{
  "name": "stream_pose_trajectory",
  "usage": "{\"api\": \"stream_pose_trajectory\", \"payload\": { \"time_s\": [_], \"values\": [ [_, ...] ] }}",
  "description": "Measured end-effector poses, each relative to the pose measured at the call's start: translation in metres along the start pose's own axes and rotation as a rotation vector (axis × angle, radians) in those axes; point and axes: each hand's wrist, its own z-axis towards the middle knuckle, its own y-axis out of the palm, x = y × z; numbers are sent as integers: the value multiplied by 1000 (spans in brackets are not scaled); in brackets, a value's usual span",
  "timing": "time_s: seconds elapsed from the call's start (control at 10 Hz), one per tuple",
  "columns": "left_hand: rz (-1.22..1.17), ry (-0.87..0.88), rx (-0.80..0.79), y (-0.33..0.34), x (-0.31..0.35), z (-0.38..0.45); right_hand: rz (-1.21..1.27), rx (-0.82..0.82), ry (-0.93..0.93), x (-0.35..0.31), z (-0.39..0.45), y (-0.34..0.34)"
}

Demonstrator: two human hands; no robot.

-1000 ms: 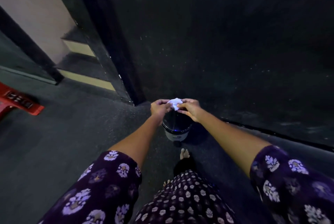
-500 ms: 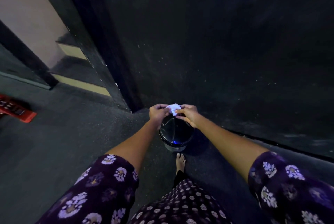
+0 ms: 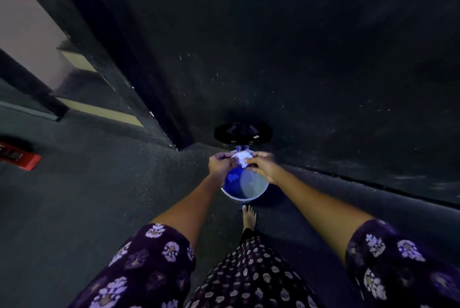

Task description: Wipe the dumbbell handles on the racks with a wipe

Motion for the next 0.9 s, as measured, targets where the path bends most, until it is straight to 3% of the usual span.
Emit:
{"api": "stream_pose_trajectory", "payload": {
  "time_s": [0.3,0.6,0.8,0.9],
  "values": [
    [-12,-116,64,-8,-62,12,34,39,158,51,13,-5],
    [-44,-232,69,5,-118,67,38,88,268,99,80,-18],
    [60,-251,23,17,-130,118,89,141,289,106,132,-23],
    [140,-204,85,24,-129,133,58,168,330,109,153,-23]
  ]
}}
